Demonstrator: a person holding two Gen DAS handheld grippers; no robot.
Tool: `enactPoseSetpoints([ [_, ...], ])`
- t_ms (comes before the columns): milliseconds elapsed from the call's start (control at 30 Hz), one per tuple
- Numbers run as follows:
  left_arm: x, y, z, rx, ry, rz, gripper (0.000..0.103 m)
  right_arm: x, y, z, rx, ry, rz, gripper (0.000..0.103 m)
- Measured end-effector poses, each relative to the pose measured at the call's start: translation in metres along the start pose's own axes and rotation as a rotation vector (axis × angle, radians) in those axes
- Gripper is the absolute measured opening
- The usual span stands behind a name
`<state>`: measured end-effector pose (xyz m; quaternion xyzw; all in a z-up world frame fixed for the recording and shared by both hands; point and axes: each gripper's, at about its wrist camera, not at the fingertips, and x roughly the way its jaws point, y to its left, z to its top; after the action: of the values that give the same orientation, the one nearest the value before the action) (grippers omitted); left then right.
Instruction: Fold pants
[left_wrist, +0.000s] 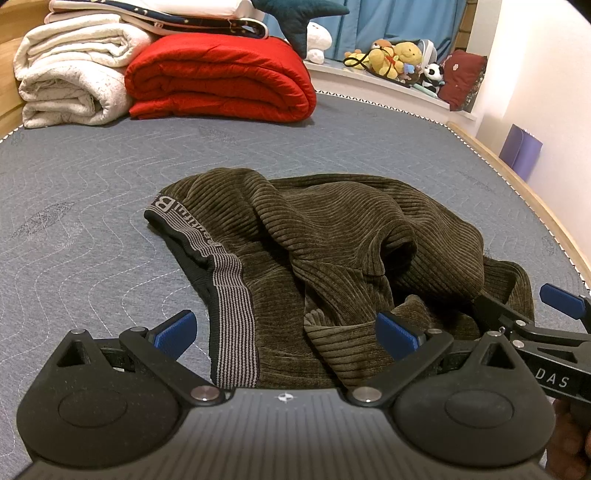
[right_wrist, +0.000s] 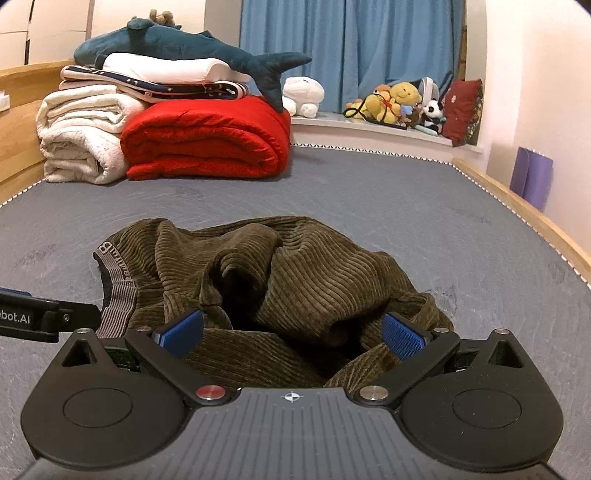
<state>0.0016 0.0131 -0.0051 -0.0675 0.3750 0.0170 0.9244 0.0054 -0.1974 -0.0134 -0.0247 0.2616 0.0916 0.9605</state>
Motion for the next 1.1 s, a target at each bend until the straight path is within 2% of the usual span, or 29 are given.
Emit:
enactPoseSetpoints([
  [267, 0.000, 0.000, 0.000, 0.009, -0.008, 0.003, 0.103, -0.001, -0.004, 0.000, 0.022, -0.015, -0.008, 0.102],
  [367, -0.001, 0.007, 0.005, 0.011, -0.020, -0.020, 0.100, -0.001, -0.004, 0.000, 0.024, -0.034, -0.011, 0.098],
  [400, 0.000, 0.014, 0.009, -0.012, -0.019, -0.030, 0.092, -0.002, -0.004, 0.001, 0.030, -0.043, -0.017, 0.094],
  [433, 0.000, 0.025, 0.014, -0.048, -0.015, -0.039, 0.079, -0.002, -0.006, 0.001, 0.043, -0.057, -0.030, 0.092],
  [467, 0.002, 0.033, 0.018, -0.073, -0.011, -0.042, 0.072, -0.003, -0.008, 0.003, 0.062, -0.071, -0.046, 0.089],
  [533, 0.005, 0.054, 0.028, -0.127, 0.006, -0.058, 0.044, -0.008, -0.018, 0.008, 0.126, -0.103, -0.068, 0.080],
  [567, 0.006, 0.062, 0.031, -0.152, 0.013, -0.072, 0.042, -0.010, -0.023, 0.009, 0.154, -0.118, -0.070, 0.074],
  [600, 0.006, 0.072, 0.034, -0.187, 0.013, -0.090, 0.042, -0.014, -0.028, 0.010, 0.181, -0.137, -0.072, 0.068],
  [700, 0.009, 0.093, 0.044, -0.255, 0.021, -0.119, 0.042, -0.018, -0.038, 0.012, 0.218, -0.172, -0.088, 0.060],
  [833, 0.027, 0.106, 0.050, -0.283, 0.076, -0.113, 0.044, -0.012, -0.046, 0.011, 0.249, -0.119, -0.060, 0.059],
  [867, 0.034, 0.107, 0.048, -0.293, 0.102, -0.112, 0.046, -0.009, -0.047, 0.010, 0.253, -0.096, -0.046, 0.059],
  [933, 0.051, 0.105, 0.044, -0.301, 0.158, -0.100, 0.058, -0.004, -0.045, 0.009, 0.248, -0.052, -0.029, 0.059],
  [967, 0.060, 0.104, 0.042, -0.298, 0.182, -0.090, 0.062, -0.001, -0.045, 0.007, 0.245, -0.026, -0.030, 0.062],
  [1033, 0.077, 0.099, 0.036, -0.288, 0.216, -0.066, 0.072, 0.007, -0.045, 0.003, 0.243, 0.036, -0.042, 0.073],
  [1100, 0.090, 0.093, 0.032, -0.269, 0.236, -0.051, 0.077, 0.017, -0.048, -0.002, 0.253, 0.108, -0.050, 0.085],
])
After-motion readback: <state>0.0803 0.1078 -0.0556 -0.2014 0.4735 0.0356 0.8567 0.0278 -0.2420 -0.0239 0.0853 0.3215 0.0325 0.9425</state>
